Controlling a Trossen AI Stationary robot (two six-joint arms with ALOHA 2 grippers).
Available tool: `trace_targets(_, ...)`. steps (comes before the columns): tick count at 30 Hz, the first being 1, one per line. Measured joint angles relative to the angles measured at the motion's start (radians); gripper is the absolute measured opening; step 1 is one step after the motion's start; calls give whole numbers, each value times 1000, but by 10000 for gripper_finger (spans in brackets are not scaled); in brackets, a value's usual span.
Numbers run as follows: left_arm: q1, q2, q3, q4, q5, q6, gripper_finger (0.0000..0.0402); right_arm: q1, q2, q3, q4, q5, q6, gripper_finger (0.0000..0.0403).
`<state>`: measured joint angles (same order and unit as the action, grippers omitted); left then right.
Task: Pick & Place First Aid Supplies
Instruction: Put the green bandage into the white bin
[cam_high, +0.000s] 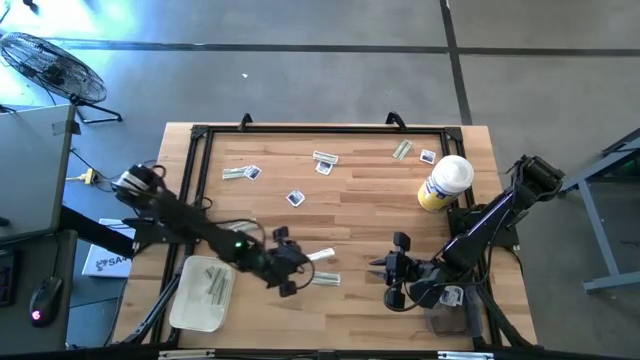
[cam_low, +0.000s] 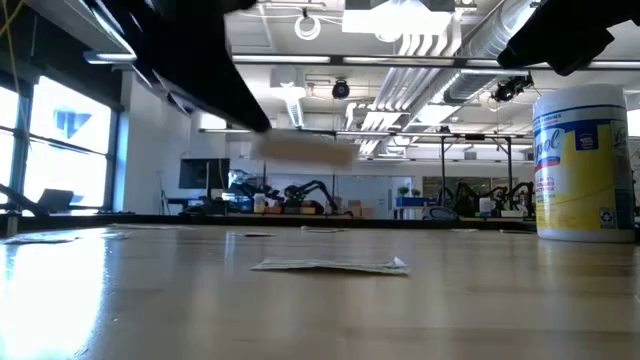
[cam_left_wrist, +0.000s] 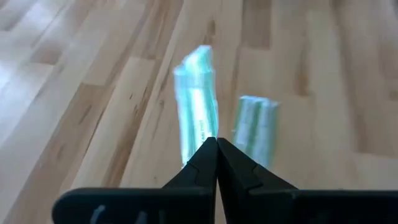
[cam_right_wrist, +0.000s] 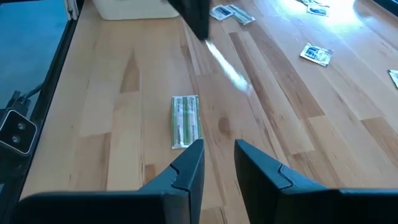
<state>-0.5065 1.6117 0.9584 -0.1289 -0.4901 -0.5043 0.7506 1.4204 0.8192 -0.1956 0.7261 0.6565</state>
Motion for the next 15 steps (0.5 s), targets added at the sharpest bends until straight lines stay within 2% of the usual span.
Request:
trace_targets(6, -143, -136, 57, -346, -15, -172, 1, -11, 0, 0, -12, 4, -2, 82)
trace_targets(11, -296, -211, 111, -666, 38, -455, 0, -18, 0, 0, -18, 5, -2, 82)
trace_targets(15, -427, -253, 148, -778, 97, -625, 0, -20, 0, 0, -17, 38, -8, 82)
